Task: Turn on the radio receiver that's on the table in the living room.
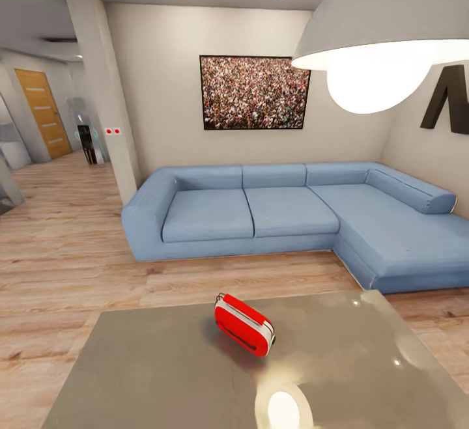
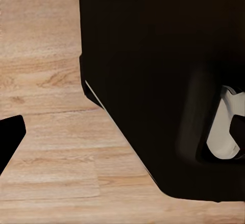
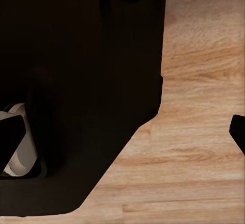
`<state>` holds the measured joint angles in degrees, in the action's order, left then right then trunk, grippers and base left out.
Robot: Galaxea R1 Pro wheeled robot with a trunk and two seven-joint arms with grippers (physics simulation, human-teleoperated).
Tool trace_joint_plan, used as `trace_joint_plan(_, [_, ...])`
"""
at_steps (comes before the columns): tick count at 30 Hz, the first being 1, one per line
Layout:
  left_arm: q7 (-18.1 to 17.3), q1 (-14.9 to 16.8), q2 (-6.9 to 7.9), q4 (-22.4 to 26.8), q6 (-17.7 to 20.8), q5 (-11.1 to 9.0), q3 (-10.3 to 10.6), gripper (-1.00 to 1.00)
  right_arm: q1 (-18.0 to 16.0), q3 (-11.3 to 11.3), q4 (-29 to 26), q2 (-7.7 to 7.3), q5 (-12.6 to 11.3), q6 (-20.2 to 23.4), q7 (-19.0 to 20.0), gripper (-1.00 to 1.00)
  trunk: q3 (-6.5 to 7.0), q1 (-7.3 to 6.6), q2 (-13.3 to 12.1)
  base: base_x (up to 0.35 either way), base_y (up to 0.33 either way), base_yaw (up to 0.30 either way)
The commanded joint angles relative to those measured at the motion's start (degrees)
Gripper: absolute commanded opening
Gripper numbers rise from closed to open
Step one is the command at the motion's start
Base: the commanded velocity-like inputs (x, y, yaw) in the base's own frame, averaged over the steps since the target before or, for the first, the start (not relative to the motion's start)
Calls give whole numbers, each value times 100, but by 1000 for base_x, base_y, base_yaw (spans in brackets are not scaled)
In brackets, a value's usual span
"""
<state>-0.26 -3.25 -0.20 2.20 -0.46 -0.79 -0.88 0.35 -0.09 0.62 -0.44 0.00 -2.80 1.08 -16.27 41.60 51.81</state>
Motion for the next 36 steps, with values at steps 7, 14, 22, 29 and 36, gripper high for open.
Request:
trace_joint_plan(7, [0,0,2,1,1,0,0,100,0,0,0,-9,16,-114,5,100,92,-154,-282,0,0,0])
trace_joint_plan(14, [0,0,3,0,-5,0,0,100,0,0,0,-17,1,-190,6,100,156,-308,-563,0,0,0])
trace_joint_plan(22, [0,0,3,8,-6,0,0,100,0,1,0,-15,0,-195,6,100,227,-484,-884,0,0,0])
trace_joint_plan(29, [0,0,3,9,-6,0,0,100,0,9,0,-9,8,-195,6,100,288,-638,-1165,0,0,0])
trace_joint_plan(36, [0,0,3,9,-6,0,0,100,0,16,0,-9,9,-195,6,100,350,-791,-1445,0,0,0])
